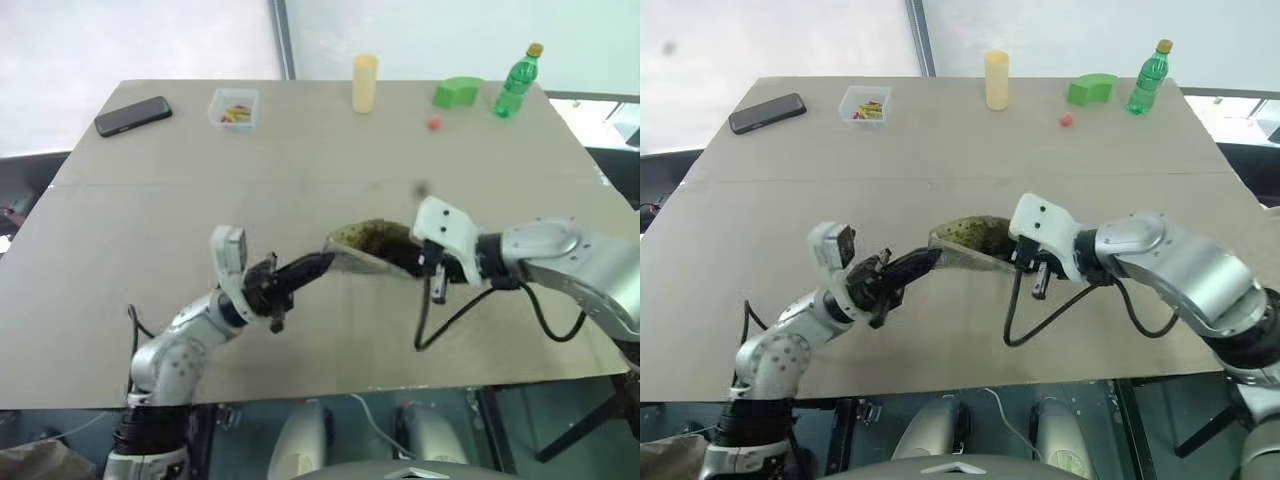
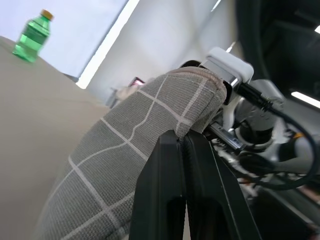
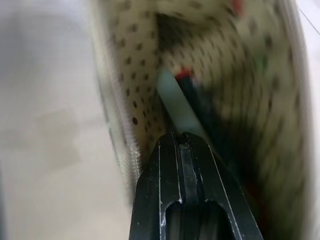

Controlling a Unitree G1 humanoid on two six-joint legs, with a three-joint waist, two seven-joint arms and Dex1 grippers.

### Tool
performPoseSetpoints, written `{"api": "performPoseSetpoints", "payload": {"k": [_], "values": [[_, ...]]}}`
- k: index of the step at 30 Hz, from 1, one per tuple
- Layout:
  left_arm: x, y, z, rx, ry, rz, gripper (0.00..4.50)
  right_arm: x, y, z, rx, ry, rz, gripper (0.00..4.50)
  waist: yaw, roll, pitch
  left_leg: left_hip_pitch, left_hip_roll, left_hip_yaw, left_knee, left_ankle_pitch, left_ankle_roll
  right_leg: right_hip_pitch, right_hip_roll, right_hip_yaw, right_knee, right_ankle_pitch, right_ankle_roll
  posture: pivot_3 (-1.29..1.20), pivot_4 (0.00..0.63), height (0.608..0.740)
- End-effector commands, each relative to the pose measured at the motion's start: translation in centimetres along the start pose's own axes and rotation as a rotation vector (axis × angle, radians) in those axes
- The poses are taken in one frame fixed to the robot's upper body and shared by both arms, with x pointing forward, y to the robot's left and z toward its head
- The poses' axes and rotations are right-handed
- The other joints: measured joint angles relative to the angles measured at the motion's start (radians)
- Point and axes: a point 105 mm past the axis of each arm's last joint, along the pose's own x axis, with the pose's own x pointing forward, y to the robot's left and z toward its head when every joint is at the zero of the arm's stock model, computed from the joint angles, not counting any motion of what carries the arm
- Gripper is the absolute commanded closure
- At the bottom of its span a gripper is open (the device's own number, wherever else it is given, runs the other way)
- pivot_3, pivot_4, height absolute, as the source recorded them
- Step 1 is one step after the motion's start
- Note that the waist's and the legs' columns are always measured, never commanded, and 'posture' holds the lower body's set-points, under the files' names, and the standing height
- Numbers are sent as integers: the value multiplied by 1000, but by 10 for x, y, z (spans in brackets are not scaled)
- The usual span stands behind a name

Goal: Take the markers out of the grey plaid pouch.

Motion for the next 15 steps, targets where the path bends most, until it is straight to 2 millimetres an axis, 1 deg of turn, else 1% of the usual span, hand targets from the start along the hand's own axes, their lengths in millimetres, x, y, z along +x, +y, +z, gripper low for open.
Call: {"api": "performPoseSetpoints", "payload": {"k": [1,3,5,8,11,12,13,14,15], "values": [[-3,-7,-1,-18,47,-48,4500,-8,-7,-3,-124,61,-56,4477,1,0,0,0,0,0,0,0,0,0,0,0,0,0,0,0,150,740],[-7,1,-5,10,68,-11,4500,-3,-8,-13,-179,89,-69,4477,1,0,0,0,-1,1,0,0,0,0,0,0,-1,0,0,0,150,740],[-11,7,-10,37,94,12,4500,6,-3,-20,-244,83,-50,4477,2,0,0,0,-1,1,0,0,0,0,0,0,-1,0,0,0,150,740],[-16,11,-16,66,123,29,4500,13,5,-21,-328,59,-19,4477,0,0,0,0,-1,1,0,0,-1,0,0,0,-1,0,0,0,150,740],[-21,9,-27,85,166,18,4500,14,13,-20,-427,55,32,4477,1,0,0,0,-1,1,0,0,-1,0,0,0,-1,0,0,0,150,740],[-22,9,-29,93,175,17,4500,15,14,-20,-454,55,37,4082,1,0,0,0,-1,2,0,0,-1,0,0,0,-1,0,0,0,150,740],[-22,9,-31,101,179,18,4500,16,14,-21,-470,59,35,3941,2,0,0,0,-1,2,0,0,-1,0,0,0,-1,0,0,0,150,740],[-22,9,-32,110,181,20,4500,17,13,-21,-486,64,28,3659,4,0,0,0,-1,1,0,0,-1,0,0,0,-1,0,0,0,150,740],[-22,10,-32,115,180,21,4500,17,12,-21,-498,66,22,3151,5,0,0,0,-1,1,0,0,-1,0,0,0,-1,0,0,0,150,740]]}}
